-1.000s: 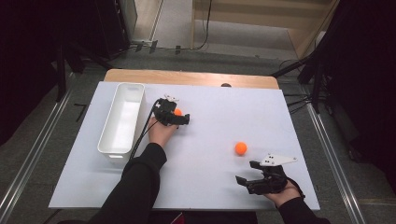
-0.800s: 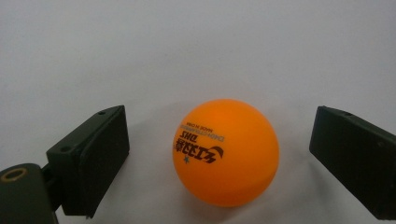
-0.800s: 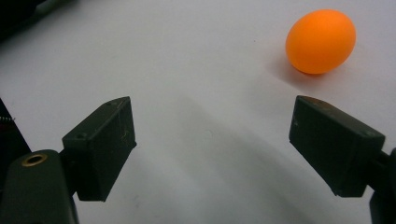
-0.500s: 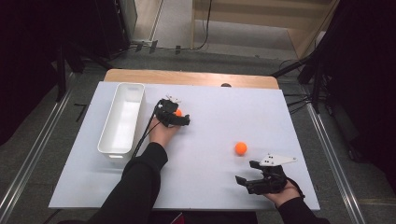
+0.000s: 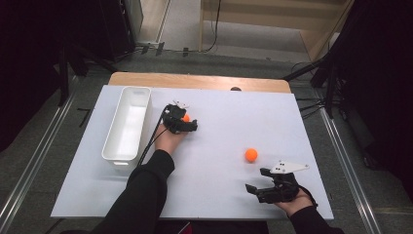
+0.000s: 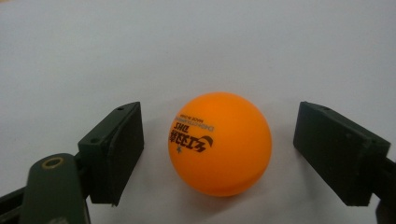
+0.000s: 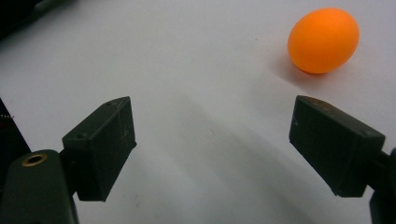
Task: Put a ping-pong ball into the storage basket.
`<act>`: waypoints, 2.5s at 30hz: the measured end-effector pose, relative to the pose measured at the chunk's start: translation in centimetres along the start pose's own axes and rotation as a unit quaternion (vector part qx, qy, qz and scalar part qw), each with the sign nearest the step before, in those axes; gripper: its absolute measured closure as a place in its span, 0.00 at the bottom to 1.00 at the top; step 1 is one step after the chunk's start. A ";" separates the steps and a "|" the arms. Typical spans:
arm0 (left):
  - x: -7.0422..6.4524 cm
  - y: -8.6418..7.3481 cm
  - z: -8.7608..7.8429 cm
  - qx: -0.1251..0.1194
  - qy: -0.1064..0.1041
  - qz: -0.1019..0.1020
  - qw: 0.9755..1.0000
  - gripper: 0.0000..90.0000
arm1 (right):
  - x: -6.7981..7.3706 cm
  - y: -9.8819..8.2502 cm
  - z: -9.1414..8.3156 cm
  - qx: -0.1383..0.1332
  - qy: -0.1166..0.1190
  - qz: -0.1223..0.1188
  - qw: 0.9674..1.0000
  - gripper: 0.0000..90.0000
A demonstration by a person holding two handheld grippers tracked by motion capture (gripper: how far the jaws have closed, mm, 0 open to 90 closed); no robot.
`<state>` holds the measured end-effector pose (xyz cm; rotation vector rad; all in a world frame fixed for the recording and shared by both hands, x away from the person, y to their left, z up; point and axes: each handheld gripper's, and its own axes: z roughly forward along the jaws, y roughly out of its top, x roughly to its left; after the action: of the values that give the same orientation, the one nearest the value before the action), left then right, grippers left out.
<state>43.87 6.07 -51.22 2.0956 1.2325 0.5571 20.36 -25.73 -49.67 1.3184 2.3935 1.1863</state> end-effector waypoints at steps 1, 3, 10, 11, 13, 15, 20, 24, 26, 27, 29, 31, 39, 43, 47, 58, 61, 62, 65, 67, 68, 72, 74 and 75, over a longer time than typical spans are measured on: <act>-0.1 -0.1 -0.1 -0.005 -0.002 -0.002 1.000 0.24 | 0.0 0.0 0.0 0.000 0.000 0.000 1.000 0.14; -0.1 -0.2 -0.2 -0.007 -0.002 -0.001 1.000 0.28 | 0.0 0.0 0.0 0.000 0.000 0.000 1.000 0.14; -0.1 -0.3 -0.4 -0.009 -0.002 -0.004 1.000 0.37 | 0.0 0.0 0.0 0.000 0.001 -0.001 1.000 0.14; -0.1 -0.3 -0.4 -0.012 -0.001 -0.005 1.000 0.38 | 0.0 0.0 0.0 0.000 0.001 -0.001 1.000 0.14; 0.0 -0.3 -0.5 -0.011 0.002 -0.006 1.000 0.41 | 0.0 0.0 0.0 0.001 0.000 -0.001 1.000 0.14; 0.0 -0.4 -0.6 -0.011 0.002 -0.008 1.000 0.45 | 0.1 0.0 0.1 0.002 0.002 -0.002 1.000 0.14; 0.0 -0.4 -0.6 -0.015 0.004 -0.008 1.000 0.50 | 0.1 0.0 0.1 0.004 0.002 -0.001 1.000 0.14; 0.0 -0.5 -0.7 -0.017 0.003 -0.004 1.000 0.55 | 0.1 0.0 0.1 0.004 0.003 -0.001 1.000 0.14; 0.0 -0.5 -0.7 -0.017 0.003 -0.004 1.000 0.56 | 0.1 0.0 0.1 0.004 0.003 -0.005 1.000 0.14; 0.0 -0.5 -0.7 -0.017 0.003 -0.004 1.000 0.56 | 0.1 0.0 0.1 0.004 0.003 -0.005 1.000 0.14; 0.0 -0.5 -0.7 -0.017 0.003 -0.004 1.000 0.56 | 0.1 0.0 0.1 0.005 0.004 -0.006 1.000 0.14; 0.0 -0.5 -0.7 -0.017 0.003 -0.003 1.000 0.56 | 0.1 0.0 0.1 0.005 0.004 -0.006 1.000 0.14; 0.1 -0.5 -0.7 -0.017 -0.002 -0.001 1.000 0.56 | 0.1 0.0 0.1 0.005 0.006 -0.005 1.000 0.14; 0.2 -0.4 -0.8 -0.014 -0.005 -0.002 1.000 0.56 | 0.1 0.0 0.1 0.005 0.004 -0.006 1.000 0.14; 0.1 -0.3 -1.1 -0.010 -0.009 0.002 1.000 0.56 | 0.1 0.0 0.1 0.006 0.004 -0.006 1.000 0.14; -0.8 0.8 -2.9 -0.015 -0.037 0.008 0.999 0.56 | 0.0 0.0 0.1 0.006 0.003 -0.007 1.000 0.14; -1.1 1.0 -3.3 -0.010 -0.049 0.010 0.999 0.56 | 0.0 0.0 0.1 0.007 0.003 -0.007 1.000 0.14; -1.1 1.0 -3.4 -0.006 -0.054 0.007 0.999 0.56 | 0.0 0.0 0.1 0.007 0.003 -0.007 1.000 0.14; -1.2 1.1 -3.7 -0.005 -0.063 0.005 0.998 0.56 | 0.0 0.0 0.1 0.007 0.003 -0.007 1.000 0.14; -1.3 1.1 -4.0 0.001 -0.073 0.007 0.997 0.56 | 0.0 0.0 0.1 0.006 0.003 -0.009 1.000 0.14; -1.4 1.2 -4.1 0.001 -0.076 0.007 0.997 0.56 | 0.0 0.0 0.1 0.006 0.002 -0.009 1.000 0.14; -1.7 1.1 -4.8 0.008 -0.093 0.016 0.995 0.56 | 0.0 0.0 0.1 0.009 0.002 -0.006 1.000 0.14; -1.6 1.1 -5.0 0.007 -0.102 0.015 0.995 0.56 | 0.0 0.0 0.1 0.008 0.001 -0.005 1.000 0.14; -1.7 1.1 -5.1 0.005 -0.104 0.016 0.994 0.56 | 0.0 0.0 0.1 0.008 0.001 -0.005 1.000 0.14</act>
<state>40.48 5.78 -46.87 2.1243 1.0859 0.3369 20.36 -25.69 -49.71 1.3075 2.4141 1.1689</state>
